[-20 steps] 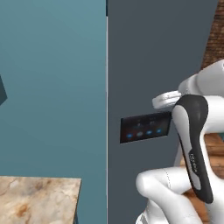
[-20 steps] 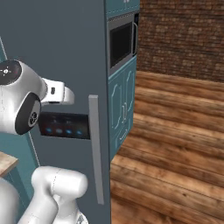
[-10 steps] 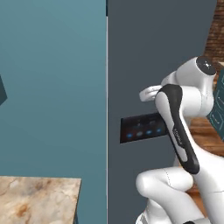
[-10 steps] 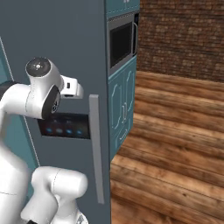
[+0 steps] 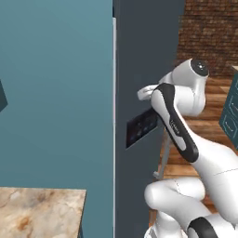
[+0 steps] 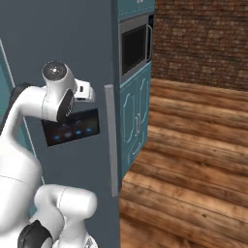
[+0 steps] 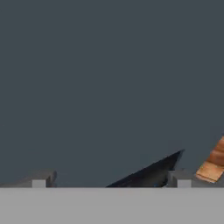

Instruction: Take the lime and bell pepper from the second highest rack and move them to the highest rack where the peach and lemon wedge are located, to maximize freezer space. Close the freezer door after rearranging.

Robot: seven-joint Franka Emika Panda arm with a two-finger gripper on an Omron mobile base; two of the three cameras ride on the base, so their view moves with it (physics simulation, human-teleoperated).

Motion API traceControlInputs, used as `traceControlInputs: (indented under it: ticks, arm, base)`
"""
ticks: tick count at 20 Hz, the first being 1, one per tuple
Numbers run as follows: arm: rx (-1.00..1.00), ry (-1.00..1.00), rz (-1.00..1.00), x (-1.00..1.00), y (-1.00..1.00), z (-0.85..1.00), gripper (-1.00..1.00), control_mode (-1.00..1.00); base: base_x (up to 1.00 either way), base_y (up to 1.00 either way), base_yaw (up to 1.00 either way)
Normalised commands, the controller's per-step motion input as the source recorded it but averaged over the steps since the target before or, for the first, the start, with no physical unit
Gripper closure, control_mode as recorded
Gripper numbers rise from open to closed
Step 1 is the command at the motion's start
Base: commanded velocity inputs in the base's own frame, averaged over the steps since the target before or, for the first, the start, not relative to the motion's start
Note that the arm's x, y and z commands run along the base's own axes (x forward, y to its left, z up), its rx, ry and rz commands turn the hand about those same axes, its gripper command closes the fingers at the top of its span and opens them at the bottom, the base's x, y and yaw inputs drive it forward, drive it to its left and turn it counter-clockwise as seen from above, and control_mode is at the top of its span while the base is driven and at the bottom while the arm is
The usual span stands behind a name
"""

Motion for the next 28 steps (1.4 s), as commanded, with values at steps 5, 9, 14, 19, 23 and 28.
traceControlInputs:
  ticks: [5,9,14,19,23,28]
  arm:
    - [0.0,0.0,0.11,0.63,0.42,-0.38,-1.0,-1.0]
    - [0.0,0.0,0.24,0.33,0.44,-0.39,-1.0,-1.0]
    - [0.0,0.0,0.33,0.17,0.45,-0.39,-1.0,-1.0]
    - [0.0,0.0,0.31,0.1,0.46,-0.38,-1.0,-1.0]
    - [0.0,0.0,0.28,0.03,0.45,-0.34,-1.0,-1.0]
    - [0.0,0.0,0.17,0.0,0.42,-0.32,-1.0,-1.0]
  base:
    - [0.0,0.0,0.0]
    - [0.0,0.0,0.0]
    - [0.0,0.0,0.0]
    - [0.0,0.0,0.0]
    - [0.0,0.0,0.0]
    - [0.0,0.0,0.0]
